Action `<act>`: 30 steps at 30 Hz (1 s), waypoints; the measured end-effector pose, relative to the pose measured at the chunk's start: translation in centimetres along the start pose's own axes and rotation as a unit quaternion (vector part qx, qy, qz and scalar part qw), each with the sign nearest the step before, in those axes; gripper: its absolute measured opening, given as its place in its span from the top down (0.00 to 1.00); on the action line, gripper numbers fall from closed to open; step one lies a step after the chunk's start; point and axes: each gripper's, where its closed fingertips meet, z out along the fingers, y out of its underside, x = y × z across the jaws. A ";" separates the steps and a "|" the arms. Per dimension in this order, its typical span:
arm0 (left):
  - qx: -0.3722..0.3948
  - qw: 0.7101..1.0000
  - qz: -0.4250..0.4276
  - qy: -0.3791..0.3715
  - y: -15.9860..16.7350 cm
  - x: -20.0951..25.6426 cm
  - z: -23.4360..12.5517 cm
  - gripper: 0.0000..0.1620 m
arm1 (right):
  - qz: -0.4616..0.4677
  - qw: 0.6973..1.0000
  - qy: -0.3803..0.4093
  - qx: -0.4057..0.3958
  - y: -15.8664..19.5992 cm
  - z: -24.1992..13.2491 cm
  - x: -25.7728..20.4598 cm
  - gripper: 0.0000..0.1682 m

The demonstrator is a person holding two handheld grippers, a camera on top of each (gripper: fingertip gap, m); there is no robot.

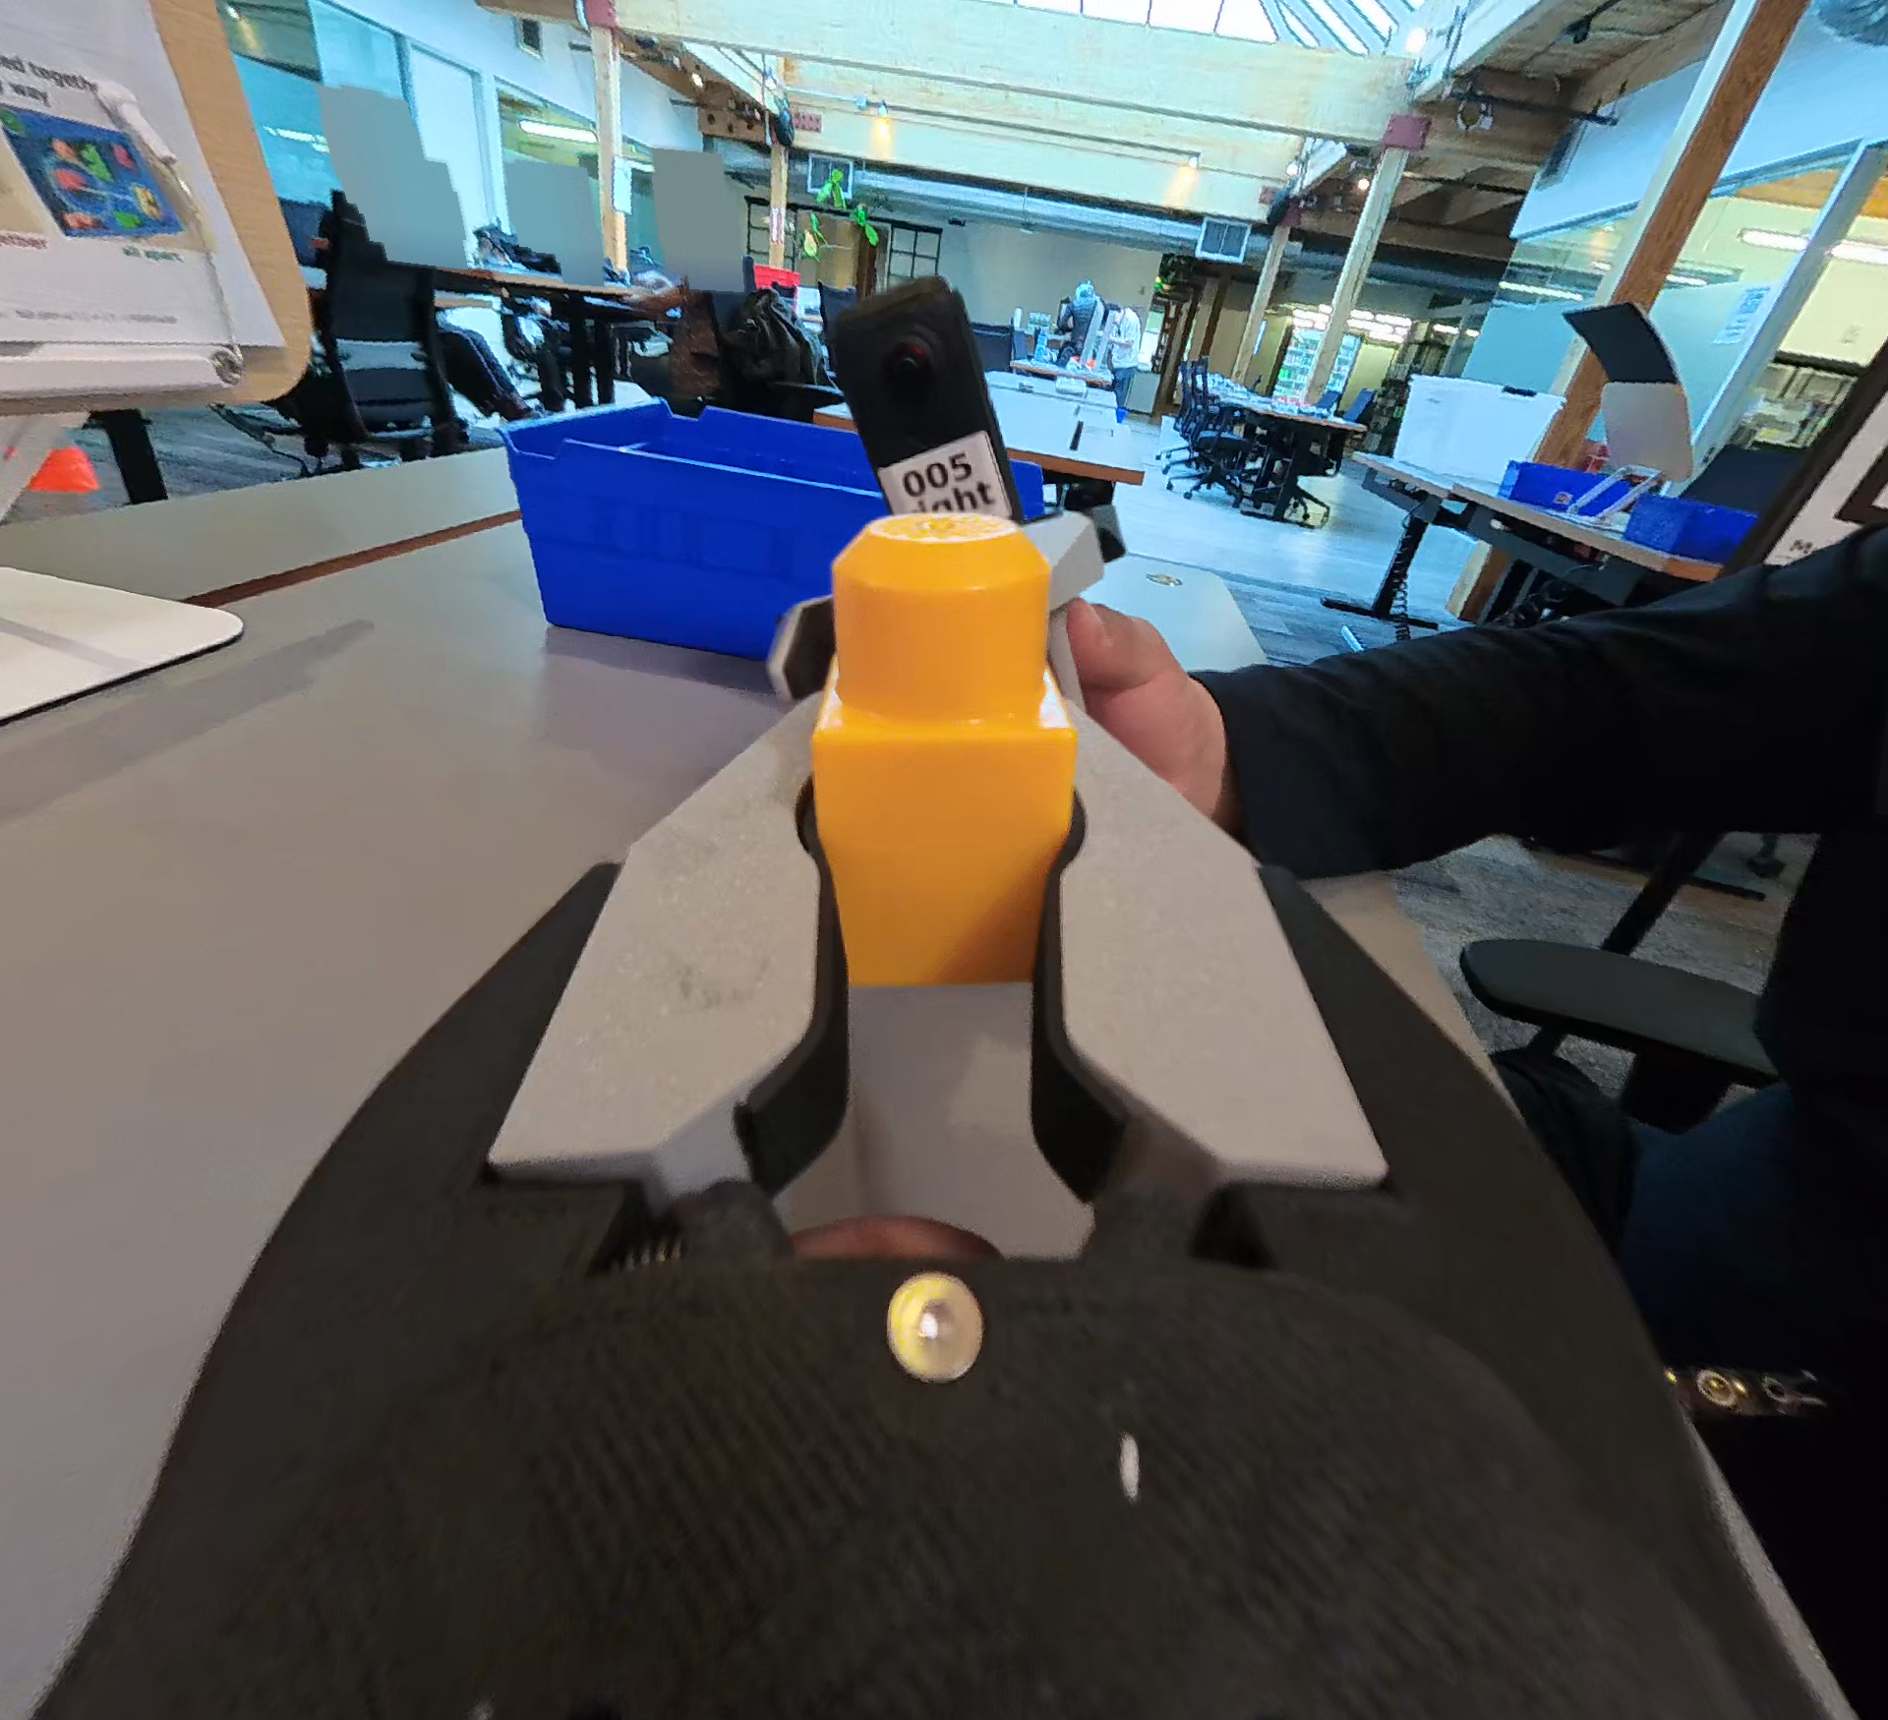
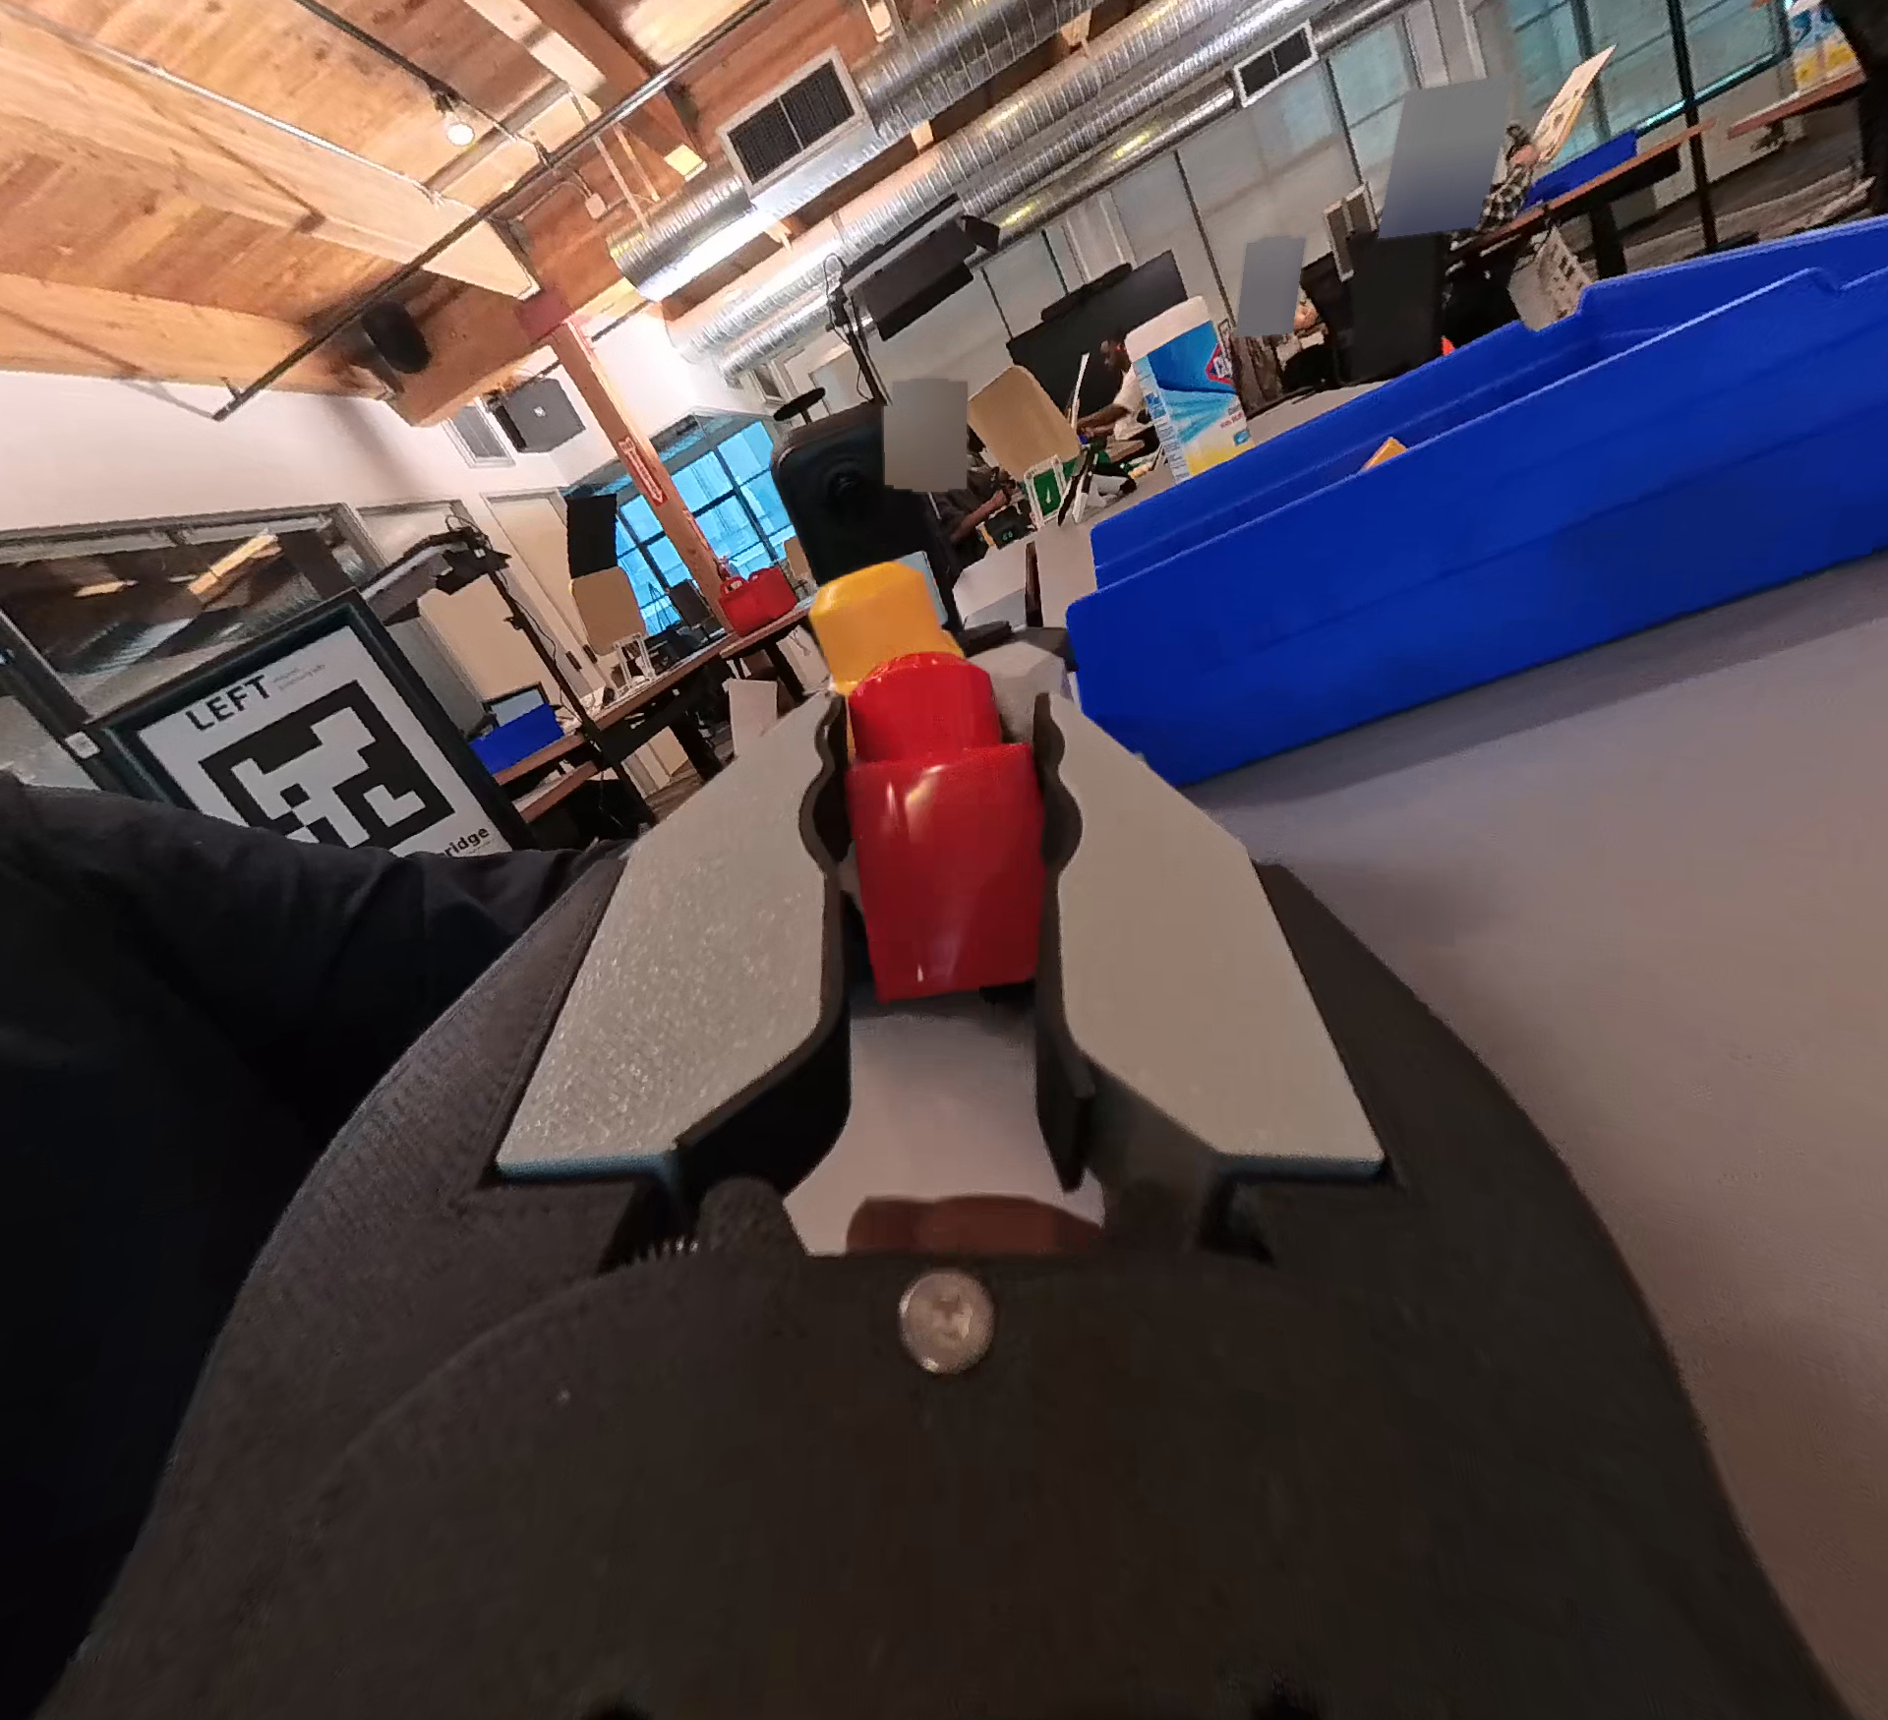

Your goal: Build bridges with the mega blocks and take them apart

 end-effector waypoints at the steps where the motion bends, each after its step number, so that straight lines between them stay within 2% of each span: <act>1: -0.005 1.000 0.000 0.002 0.2 0.1 0.2 0.78 | 0.003 1.000 -0.002 -0.003 0.0 0.1 -0.2 0.80; 7: -0.003 1.000 -0.012 0.004 0.2 0.0 0.3 0.77 | -0.012 1.000 0.018 -0.007 -0.2 0.1 -0.1 0.80; 13: 0.023 0.998 -0.047 0.026 -0.4 0.2 0.4 0.77 | -0.017 0.994 -0.003 0.104 -3.5 -0.4 -1.1 0.80; 18: 0.037 0.997 -0.063 0.040 -0.6 0.7 0.8 0.78 | -0.045 0.991 0.005 0.123 -3.6 1.1 -1.3 0.80; 23: 0.091 0.989 -0.105 0.040 -1.8 0.2 0.5 0.78 | -0.051 0.988 0.019 0.141 -3.1 1.4 -1.0 0.80; 30: 0.116 0.990 -0.076 0.010 -2.5 -0.3 0.3 0.77 | -0.034 0.985 0.022 0.169 -3.0 1.5 -0.9 0.80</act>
